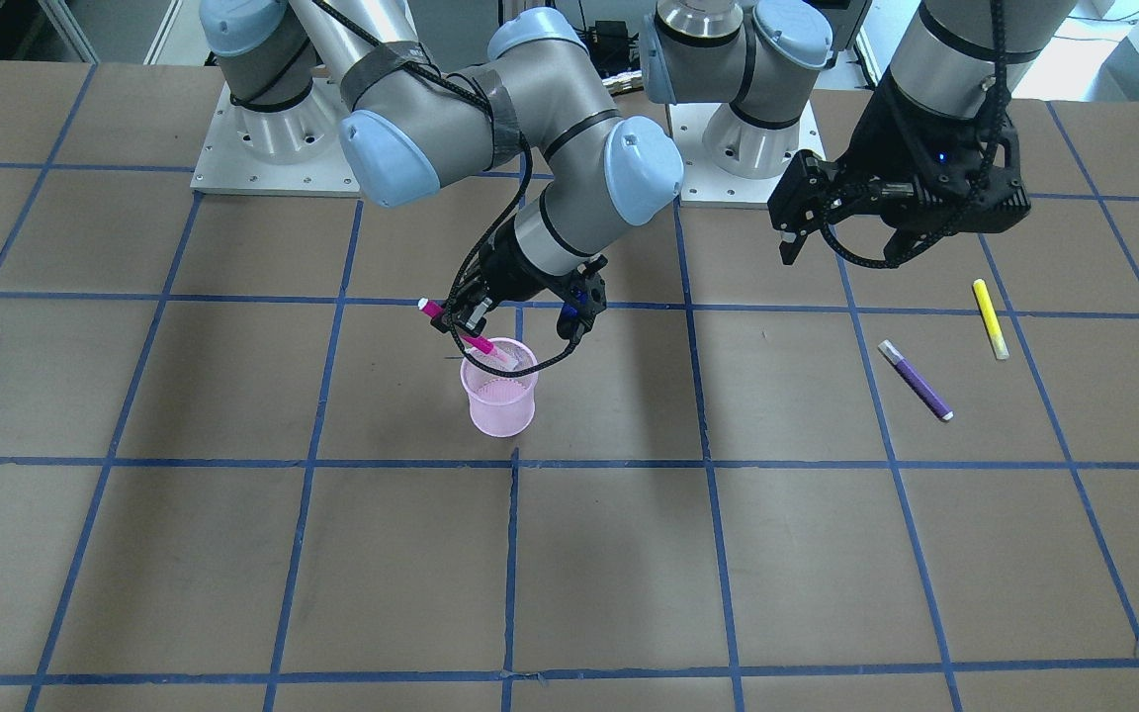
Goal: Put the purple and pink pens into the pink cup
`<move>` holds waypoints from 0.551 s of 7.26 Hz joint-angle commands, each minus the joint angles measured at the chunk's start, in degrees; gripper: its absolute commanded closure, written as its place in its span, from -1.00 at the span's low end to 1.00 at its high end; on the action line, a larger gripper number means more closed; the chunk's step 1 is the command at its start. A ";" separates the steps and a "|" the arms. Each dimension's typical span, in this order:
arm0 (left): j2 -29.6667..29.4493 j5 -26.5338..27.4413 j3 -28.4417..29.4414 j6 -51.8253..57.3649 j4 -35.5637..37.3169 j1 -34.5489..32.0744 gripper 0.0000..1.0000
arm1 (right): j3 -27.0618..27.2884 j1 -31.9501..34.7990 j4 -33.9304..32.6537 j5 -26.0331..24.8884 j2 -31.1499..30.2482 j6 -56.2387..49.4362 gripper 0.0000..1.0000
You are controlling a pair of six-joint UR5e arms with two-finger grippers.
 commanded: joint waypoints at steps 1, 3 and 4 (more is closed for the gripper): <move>0.02 0.11 -0.11 0.26 -0.03 0.10 -1.00 | -0.08 1.56 -0.04 -0.34 1.51 1.69 1.00; 0.02 -0.33 -0.46 5.15 -0.65 4.98 -1.00 | -0.17 1.57 -0.21 -0.70 1.60 1.51 -0.47; -0.06 -0.68 -1.42 7.88 -0.39 8.07 -1.00 | -0.17 1.57 -0.48 -0.96 1.43 1.51 -0.99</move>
